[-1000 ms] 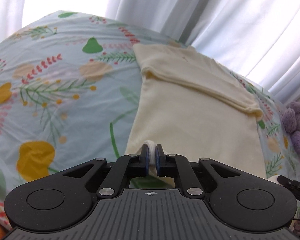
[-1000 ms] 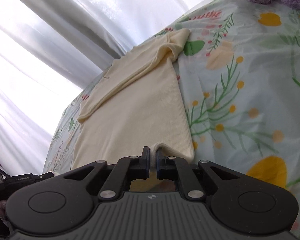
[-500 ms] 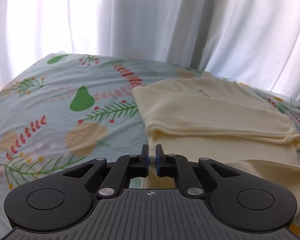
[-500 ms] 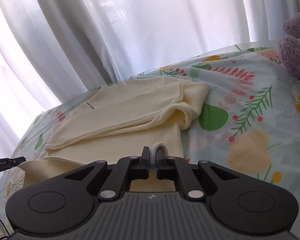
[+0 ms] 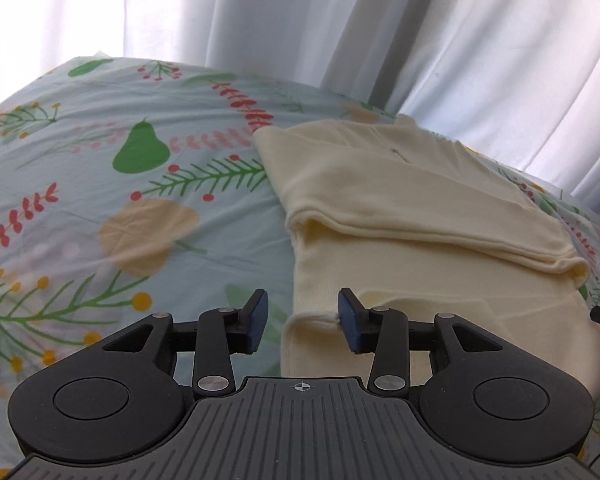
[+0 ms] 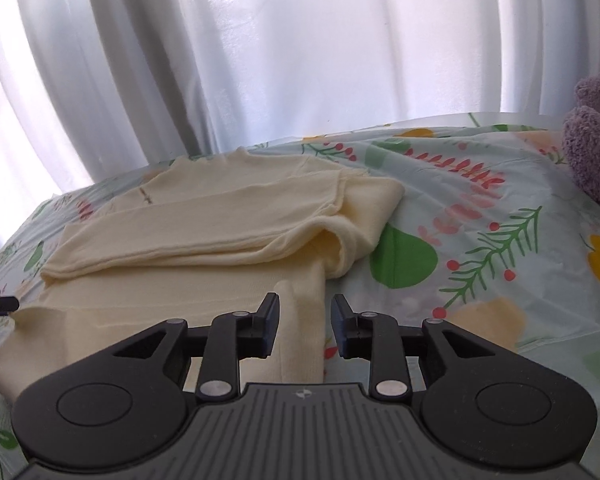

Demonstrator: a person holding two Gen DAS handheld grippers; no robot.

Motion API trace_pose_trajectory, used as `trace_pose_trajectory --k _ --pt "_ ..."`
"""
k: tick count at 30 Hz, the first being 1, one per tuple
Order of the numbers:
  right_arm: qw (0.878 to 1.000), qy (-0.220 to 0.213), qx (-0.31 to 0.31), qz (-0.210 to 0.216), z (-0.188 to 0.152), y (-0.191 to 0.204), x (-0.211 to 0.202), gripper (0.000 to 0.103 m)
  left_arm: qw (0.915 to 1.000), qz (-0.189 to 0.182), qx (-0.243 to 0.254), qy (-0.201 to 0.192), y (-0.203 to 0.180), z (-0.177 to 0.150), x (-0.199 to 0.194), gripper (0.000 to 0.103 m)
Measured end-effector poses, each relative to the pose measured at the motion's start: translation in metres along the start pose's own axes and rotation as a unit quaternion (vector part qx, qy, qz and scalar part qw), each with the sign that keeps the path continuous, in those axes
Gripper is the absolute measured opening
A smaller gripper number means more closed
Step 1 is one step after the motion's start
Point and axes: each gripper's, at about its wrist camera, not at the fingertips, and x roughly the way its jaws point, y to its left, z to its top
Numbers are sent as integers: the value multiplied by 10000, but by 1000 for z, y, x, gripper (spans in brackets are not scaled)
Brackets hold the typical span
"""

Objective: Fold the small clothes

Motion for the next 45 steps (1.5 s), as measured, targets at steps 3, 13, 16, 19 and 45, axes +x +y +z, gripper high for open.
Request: trace_pose_trajectory --k 3,13,16,19,45 --pt "9996 228 -164 97 -4 4 8 27 9997 32 182 157 -5 -5 9 45" --pt "9962 461 -712 191 -1 14 17 28 9974 -326 616 185 -11 -9 -3 47" --pt "9953 469 -827 191 -2 16 21 27 9981 -230 502 279 -11 -8 8 41" --pt "9946 455 -910 213 -1 19 22 16 9988 -134 441 187 -13 -7 9 27" --pt "9971 -262 -603 -383 82 9 69 7 9928 306 957 -659 -65 100 73 11"
